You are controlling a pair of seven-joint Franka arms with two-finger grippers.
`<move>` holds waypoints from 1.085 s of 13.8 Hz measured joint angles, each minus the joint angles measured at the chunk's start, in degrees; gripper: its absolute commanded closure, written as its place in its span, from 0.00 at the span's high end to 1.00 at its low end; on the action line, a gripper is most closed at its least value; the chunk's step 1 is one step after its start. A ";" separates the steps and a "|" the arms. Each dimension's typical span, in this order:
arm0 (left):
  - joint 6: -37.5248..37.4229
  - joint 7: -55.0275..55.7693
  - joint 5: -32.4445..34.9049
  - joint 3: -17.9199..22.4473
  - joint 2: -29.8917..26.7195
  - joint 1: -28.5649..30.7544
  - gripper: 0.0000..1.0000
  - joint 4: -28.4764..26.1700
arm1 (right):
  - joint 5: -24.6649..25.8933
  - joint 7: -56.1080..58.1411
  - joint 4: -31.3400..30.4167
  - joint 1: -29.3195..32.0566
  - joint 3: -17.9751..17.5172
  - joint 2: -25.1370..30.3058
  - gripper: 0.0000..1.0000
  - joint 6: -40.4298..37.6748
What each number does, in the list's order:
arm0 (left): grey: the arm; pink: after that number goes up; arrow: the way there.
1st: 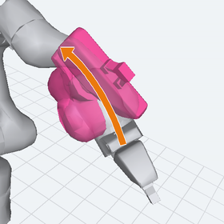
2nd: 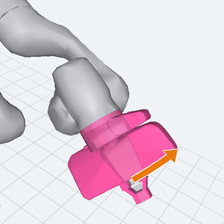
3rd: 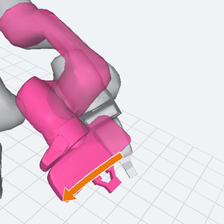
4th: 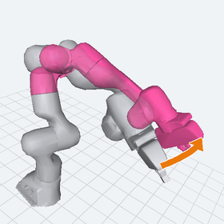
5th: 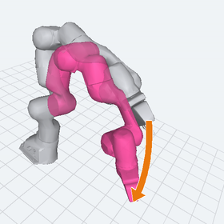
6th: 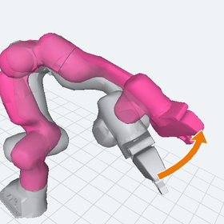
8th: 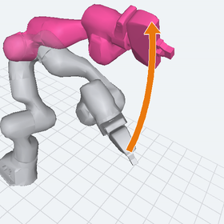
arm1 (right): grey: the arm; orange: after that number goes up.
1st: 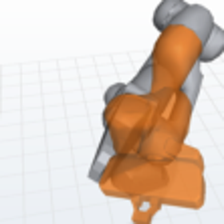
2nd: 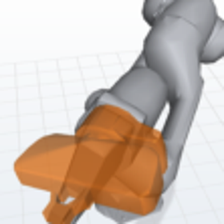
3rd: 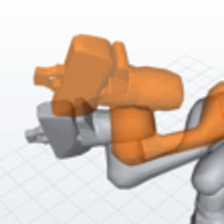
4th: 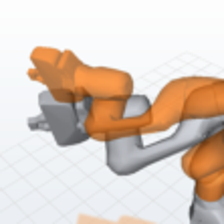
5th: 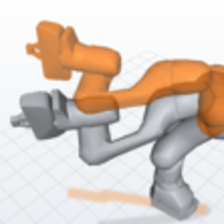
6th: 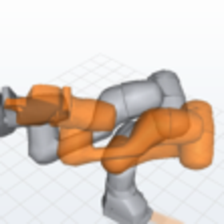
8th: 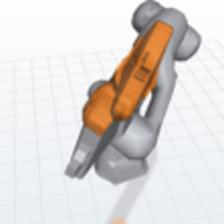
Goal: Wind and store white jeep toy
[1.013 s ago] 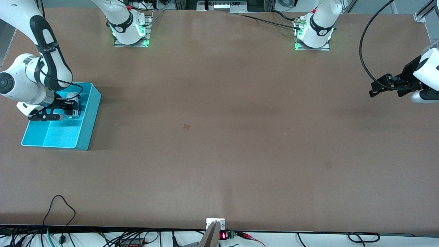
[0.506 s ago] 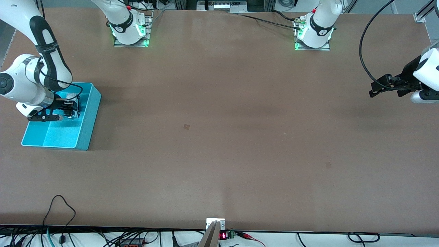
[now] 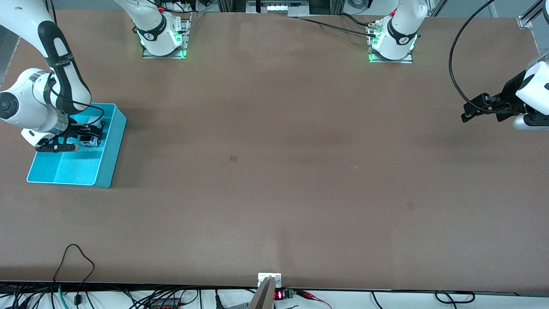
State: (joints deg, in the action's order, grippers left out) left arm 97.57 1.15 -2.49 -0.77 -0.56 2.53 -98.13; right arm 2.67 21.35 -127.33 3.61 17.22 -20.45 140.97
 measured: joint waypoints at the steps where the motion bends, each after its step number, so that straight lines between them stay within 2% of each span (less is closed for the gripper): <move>1: 0.00 0.00 0.00 0.00 0.04 0.00 1.00 0.00 | 0.00 0.00 0.24 -0.03 -0.09 0.02 1.00 0.07; 4: 0.00 0.00 0.00 0.00 0.11 0.00 1.00 0.00 | 0.01 0.03 3.74 -0.96 -0.80 1.37 1.00 -2.77; 8: 0.00 0.00 0.00 0.04 0.13 0.00 1.00 0.00 | 0.01 0.03 16.19 -3.07 -3.40 6.34 1.00 -21.36; 10: 0.00 0.00 0.00 0.06 0.13 0.01 1.00 0.00 | 0.00 0.03 22.14 -3.30 -4.90 8.26 1.00 -27.96; 15: 0.00 0.00 0.00 0.08 0.14 0.02 1.00 0.00 | 0.11 0.03 27.87 -5.77 -7.52 13.69 1.00 -32.12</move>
State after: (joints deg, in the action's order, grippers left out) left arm 97.57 1.15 -2.49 -0.69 -0.42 2.55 -98.13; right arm 2.78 21.38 -99.46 -2.16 9.69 -6.77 108.84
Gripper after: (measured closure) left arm 0.000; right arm 0.000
